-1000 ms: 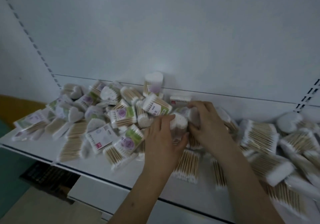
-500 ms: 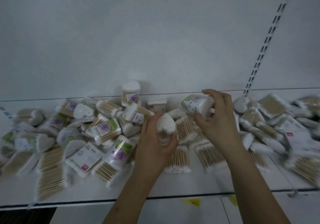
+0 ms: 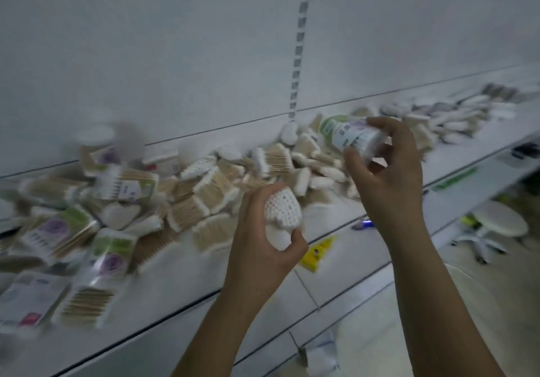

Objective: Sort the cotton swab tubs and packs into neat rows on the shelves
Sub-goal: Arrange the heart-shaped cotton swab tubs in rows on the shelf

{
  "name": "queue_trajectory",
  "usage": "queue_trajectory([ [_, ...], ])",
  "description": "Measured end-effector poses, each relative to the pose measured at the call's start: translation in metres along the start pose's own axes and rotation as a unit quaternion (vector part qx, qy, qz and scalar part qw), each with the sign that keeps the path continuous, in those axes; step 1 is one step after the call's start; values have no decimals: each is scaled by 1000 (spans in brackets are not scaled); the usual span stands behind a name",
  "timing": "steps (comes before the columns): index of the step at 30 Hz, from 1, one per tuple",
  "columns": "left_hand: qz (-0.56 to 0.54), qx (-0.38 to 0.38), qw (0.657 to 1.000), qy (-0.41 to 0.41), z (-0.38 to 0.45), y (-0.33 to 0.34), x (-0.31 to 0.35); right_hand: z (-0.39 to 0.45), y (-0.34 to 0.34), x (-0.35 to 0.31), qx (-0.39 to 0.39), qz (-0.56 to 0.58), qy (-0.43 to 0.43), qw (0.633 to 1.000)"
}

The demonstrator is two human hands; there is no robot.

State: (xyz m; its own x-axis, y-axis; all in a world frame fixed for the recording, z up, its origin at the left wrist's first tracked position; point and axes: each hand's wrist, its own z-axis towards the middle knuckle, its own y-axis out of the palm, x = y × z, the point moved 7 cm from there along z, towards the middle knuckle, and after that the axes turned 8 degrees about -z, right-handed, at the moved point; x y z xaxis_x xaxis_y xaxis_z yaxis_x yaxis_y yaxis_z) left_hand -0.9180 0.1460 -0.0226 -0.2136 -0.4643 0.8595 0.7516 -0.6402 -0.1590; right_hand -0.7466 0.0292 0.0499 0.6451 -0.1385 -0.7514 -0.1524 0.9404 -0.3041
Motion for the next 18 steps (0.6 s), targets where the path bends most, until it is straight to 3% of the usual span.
queue_trajectory([
  [9,-45,-111,993,3,-10,147,19,3,-143,60,76,-81,27,993],
  [18,-51,-188,981,17,13,335,40,71,-275,149,104,-121,-8,987],
])
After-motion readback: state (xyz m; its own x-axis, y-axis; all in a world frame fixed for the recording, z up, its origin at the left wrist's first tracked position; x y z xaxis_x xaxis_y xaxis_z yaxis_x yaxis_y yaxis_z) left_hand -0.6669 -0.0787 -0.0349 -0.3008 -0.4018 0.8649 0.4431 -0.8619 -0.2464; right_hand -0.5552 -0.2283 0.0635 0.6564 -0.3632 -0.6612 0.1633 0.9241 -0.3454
